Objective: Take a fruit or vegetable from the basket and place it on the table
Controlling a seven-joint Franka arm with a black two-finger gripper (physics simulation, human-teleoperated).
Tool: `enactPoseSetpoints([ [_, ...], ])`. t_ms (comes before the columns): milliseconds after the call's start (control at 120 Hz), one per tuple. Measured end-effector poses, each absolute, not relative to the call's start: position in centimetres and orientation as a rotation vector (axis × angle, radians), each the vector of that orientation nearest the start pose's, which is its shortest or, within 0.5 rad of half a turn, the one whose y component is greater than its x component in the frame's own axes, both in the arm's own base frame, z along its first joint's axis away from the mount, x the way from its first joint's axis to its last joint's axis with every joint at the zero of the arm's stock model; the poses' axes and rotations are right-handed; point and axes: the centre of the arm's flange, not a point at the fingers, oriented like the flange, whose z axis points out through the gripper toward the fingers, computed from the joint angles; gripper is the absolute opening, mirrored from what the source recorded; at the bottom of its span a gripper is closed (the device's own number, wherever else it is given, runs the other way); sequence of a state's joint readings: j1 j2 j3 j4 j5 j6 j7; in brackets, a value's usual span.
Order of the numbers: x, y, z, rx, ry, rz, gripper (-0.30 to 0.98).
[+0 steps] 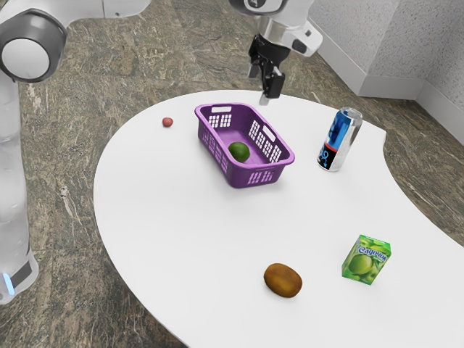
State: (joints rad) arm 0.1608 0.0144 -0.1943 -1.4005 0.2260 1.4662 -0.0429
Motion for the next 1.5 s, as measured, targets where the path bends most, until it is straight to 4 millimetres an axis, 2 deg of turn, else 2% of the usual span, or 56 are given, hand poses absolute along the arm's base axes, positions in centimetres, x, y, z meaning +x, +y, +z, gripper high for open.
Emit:
enactPoseSetpoints([
  [200, 55.6, -0.4, 68.3, -2.939, -0.04, -0.135, 0.69],
  [358, 55.0, -1.1, 64.1, -2.96, -0.063, -0.012, 0.69],
  [475, 54.6, -1.4, 62.8, -2.969, -0.082, 0.02, 0.69],
  [558, 54.6, -0.8, 62.0, -2.956, -0.106, 0.025, 0.69],
  [717, 54.7, 2.5, 62.5, -2.946, -0.219, -0.006, 0.69],
  [808, 53.9, 5.9, 62.9, -2.94, -0.323, -0.016, 0.69],
  [917, 52.6, 10.6, 61.6, -2.927, -0.463, 0.004, 0.69],
  [1000, 52.5, 12.5, 61.2, -2.928, -0.533, -0.005, 0.69],
  [1058, 53.3, 12.3, 60.8, -2.939, -0.528, -0.011, 0.69],
  [1117, 55.6, 11.7, 59.4, -2.967, -0.493, 0.002, 0.69],
  [1183, 56.8, 10.9, 58.4, -2.986, -0.465, 0.015, 0.69],
  [1342, 56.6, 9.6, 54.8, -3.005, -0.433, 0.096, 0.69],
  [1500, 56.6, 9.9, 53.9, -2.983, -0.4, 0.003, 0.69],
])
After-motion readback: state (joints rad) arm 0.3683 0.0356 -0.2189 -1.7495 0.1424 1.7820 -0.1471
